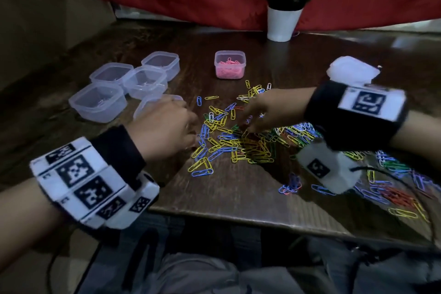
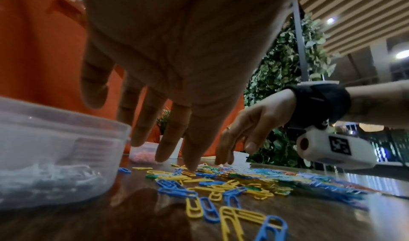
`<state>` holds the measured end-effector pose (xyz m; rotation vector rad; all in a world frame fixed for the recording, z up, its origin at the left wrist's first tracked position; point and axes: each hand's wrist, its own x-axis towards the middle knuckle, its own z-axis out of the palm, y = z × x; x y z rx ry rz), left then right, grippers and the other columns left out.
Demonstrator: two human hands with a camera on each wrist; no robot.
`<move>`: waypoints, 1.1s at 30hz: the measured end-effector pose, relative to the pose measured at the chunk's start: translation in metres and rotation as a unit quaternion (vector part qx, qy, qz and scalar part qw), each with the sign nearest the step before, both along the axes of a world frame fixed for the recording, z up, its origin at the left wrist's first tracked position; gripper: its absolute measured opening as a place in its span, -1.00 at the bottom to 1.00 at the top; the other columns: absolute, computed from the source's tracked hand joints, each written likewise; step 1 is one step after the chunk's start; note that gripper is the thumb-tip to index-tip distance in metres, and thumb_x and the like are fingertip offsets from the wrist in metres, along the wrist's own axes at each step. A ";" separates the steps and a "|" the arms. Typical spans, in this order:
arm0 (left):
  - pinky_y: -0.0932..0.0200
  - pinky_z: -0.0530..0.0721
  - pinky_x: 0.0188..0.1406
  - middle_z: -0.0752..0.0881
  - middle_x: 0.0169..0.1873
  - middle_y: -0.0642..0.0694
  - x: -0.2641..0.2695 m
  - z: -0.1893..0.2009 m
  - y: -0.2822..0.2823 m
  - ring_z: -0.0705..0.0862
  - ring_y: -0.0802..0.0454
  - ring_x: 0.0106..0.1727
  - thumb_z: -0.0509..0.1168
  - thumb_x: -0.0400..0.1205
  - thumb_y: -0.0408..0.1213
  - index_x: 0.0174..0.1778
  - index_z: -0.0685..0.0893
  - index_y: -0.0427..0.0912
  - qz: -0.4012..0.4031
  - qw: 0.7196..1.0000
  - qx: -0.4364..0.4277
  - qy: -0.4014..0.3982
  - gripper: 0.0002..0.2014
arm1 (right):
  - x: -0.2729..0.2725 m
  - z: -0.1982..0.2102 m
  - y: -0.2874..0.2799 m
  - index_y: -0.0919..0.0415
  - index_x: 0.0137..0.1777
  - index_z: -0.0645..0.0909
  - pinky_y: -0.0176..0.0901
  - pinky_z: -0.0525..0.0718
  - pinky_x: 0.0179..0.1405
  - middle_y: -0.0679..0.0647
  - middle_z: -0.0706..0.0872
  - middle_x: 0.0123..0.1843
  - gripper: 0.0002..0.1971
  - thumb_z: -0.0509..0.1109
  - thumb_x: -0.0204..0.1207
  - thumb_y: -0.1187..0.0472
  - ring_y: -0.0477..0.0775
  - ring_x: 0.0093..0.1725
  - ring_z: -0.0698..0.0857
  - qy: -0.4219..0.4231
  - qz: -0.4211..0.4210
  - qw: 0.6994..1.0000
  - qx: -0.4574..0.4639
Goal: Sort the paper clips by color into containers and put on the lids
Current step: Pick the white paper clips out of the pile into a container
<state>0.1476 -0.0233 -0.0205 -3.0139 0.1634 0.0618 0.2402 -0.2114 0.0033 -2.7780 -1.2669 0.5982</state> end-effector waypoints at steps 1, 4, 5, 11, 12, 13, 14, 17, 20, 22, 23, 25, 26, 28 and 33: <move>-0.02 0.48 0.13 0.65 -0.06 -0.13 0.000 0.000 0.002 0.55 -0.12 0.16 0.31 0.52 -0.04 -0.09 0.70 -0.17 0.005 1.000 -0.027 -0.010 -0.74 | 0.000 -0.002 0.012 0.07 0.34 0.59 -0.26 0.47 0.01 0.06 0.68 0.23 -0.65 0.33 0.55 0.22 0.07 0.18 0.61 -0.022 0.015 1.000 0.009; -0.07 0.54 -0.08 0.65 -0.19 -0.20 -0.003 -0.001 0.012 0.63 -0.21 -0.01 0.41 0.44 -0.26 -0.25 0.66 -0.29 0.001 0.996 -0.082 -0.042 -0.85 | 0.011 -0.007 0.049 0.09 0.33 0.61 -0.25 0.48 -0.02 0.11 0.71 0.20 -0.64 0.34 0.53 0.27 0.12 0.19 0.63 -0.095 0.058 0.993 0.035; -0.07 0.54 -0.10 0.67 -0.21 -0.19 -0.006 -0.001 0.015 0.65 -0.21 -0.04 0.39 0.44 -0.23 -0.25 0.69 -0.29 0.005 0.994 -0.096 -0.046 -0.83 | 0.017 -0.009 0.060 0.10 0.31 0.62 -0.30 0.45 -0.09 0.11 0.71 0.19 -0.64 0.35 0.52 0.29 0.11 0.17 0.64 -0.104 0.081 0.991 0.033; 0.32 0.36 -0.15 0.69 -0.15 -0.14 -0.022 -0.003 0.023 0.63 -0.11 -0.06 0.39 0.50 -0.38 -0.09 0.75 -0.31 -0.006 0.973 -0.204 -0.107 -0.89 | 0.040 -0.018 0.093 0.23 0.22 0.65 -0.35 0.33 -0.35 0.13 0.72 0.17 -0.66 0.45 0.42 0.31 0.13 0.15 0.64 -0.120 0.148 0.981 -0.038; 0.38 0.32 -0.18 0.61 -0.12 -0.09 -0.023 -0.005 0.024 0.57 -0.05 -0.07 0.39 0.49 -0.44 -0.07 0.70 -0.30 0.008 0.964 -0.232 -0.129 -0.88 | 0.043 -0.020 0.095 0.26 0.17 0.67 -0.30 0.32 -0.44 0.16 0.72 0.13 -0.70 0.46 0.42 0.30 0.15 0.10 0.64 -0.118 0.144 0.982 -0.040; 0.38 0.30 -0.18 0.54 -0.09 -0.07 -0.023 -0.007 0.026 0.53 0.00 -0.07 0.40 0.48 -0.49 -0.04 0.65 -0.26 0.034 0.956 -0.254 -0.142 -0.83 | 0.046 -0.022 0.096 0.27 0.13 0.68 -0.32 0.31 -0.50 0.17 0.73 0.08 -0.73 0.46 0.42 0.29 0.14 0.01 0.63 -0.110 0.137 0.984 -0.042; 0.36 0.29 -0.17 0.51 -0.06 -0.09 -0.022 -0.009 0.029 0.52 0.01 -0.07 0.39 0.47 -0.51 0.00 0.60 -0.22 0.058 0.951 -0.264 -0.147 -0.77 | 0.049 -0.024 0.096 0.28 0.10 0.69 -0.39 0.31 -0.49 0.18 0.72 0.01 -0.74 0.47 0.42 0.28 0.09 -0.08 0.60 -0.098 0.126 0.986 -0.041; 0.31 0.31 -0.22 0.58 -0.04 -0.17 -0.016 -0.012 0.030 0.55 -0.03 -0.13 0.35 0.49 -0.55 0.11 0.57 -0.26 0.079 0.956 -0.254 -0.126 -0.71 | 0.053 -0.027 0.088 0.33 0.07 0.70 -0.45 0.35 -0.46 0.11 0.65 -0.17 -0.76 0.46 0.42 0.28 -0.03 -0.19 0.54 -0.052 0.080 0.995 -0.014; 0.21 0.42 -0.20 0.67 -0.11 -0.19 -0.012 -0.008 0.025 0.66 -0.15 -0.10 0.31 0.52 -0.50 0.09 0.64 -0.32 0.068 0.968 -0.212 -0.113 -0.78 | 0.055 -0.020 0.066 0.37 0.10 0.65 -0.50 0.37 -0.53 0.05 0.65 -0.23 -0.78 0.40 0.47 0.37 -0.02 -0.22 0.54 -0.015 0.010 0.996 0.084; 0.11 0.53 -0.11 0.71 -0.10 -0.21 -0.012 -0.005 0.020 0.68 -0.19 -0.05 0.30 0.50 -0.51 -0.02 0.68 -0.34 0.050 0.977 -0.176 -0.106 -0.84 | 0.057 -0.010 0.042 0.32 0.13 0.62 -0.44 0.44 -0.56 0.16 0.69 -0.12 -0.79 0.34 0.51 0.40 0.04 -0.20 0.56 0.037 -0.055 0.986 0.151; 0.09 0.53 -0.09 0.71 -0.11 -0.21 -0.011 -0.006 0.018 0.67 -0.19 -0.03 0.29 0.48 -0.55 -0.07 0.68 -0.33 0.043 0.983 -0.154 -0.092 -0.84 | 0.057 -0.005 0.028 0.27 0.12 0.61 -0.44 0.45 -0.59 0.15 0.66 -0.16 -0.80 0.29 0.53 0.42 0.02 -0.25 0.55 0.065 -0.082 0.980 0.171; 0.09 0.48 -0.12 0.70 -0.11 -0.21 -0.009 -0.006 0.015 0.65 -0.18 0.01 0.26 0.44 -0.58 -0.07 0.68 -0.29 0.048 0.993 -0.096 -0.049 -0.79 | 0.055 0.003 -0.001 0.20 -0.01 0.58 -0.38 0.44 -0.61 0.09 0.55 -0.29 -0.79 0.22 0.53 0.48 -0.05 -0.37 0.47 0.117 -0.136 0.963 0.199; 0.09 0.47 -0.12 0.69 -0.09 -0.21 -0.007 -0.005 0.015 0.64 -0.18 0.02 0.26 0.45 -0.57 -0.05 0.67 -0.28 0.054 0.995 -0.070 -0.034 -0.78 | 0.052 0.006 -0.016 0.20 -0.09 0.56 -0.35 0.41 -0.61 0.09 0.54 -0.34 -0.80 0.20 0.53 0.49 -0.04 -0.42 0.44 0.145 -0.163 0.952 0.217; 0.08 0.52 -0.11 0.70 -0.10 -0.19 -0.004 -0.004 0.016 0.64 -0.18 0.01 0.28 0.49 -0.52 -0.05 0.66 -0.27 0.051 0.997 -0.051 -0.028 -0.82 | 0.045 0.007 -0.041 0.19 -0.20 0.52 -0.42 0.35 -0.69 0.06 0.59 -0.47 -0.76 0.14 0.55 0.51 -0.01 -0.50 0.43 0.209 -0.215 0.921 0.251; 0.18 0.30 -0.24 0.62 -0.21 -0.10 -0.003 0.004 0.016 0.58 -0.07 -0.11 0.29 0.51 -0.53 0.02 0.63 -0.30 0.068 0.988 -0.134 -0.038 -0.81 | 0.032 0.006 -0.076 0.26 -0.17 0.47 -0.50 0.20 -0.78 0.13 0.53 -0.53 -0.73 0.05 0.48 0.60 -0.17 -0.72 0.36 0.246 -0.257 0.906 0.230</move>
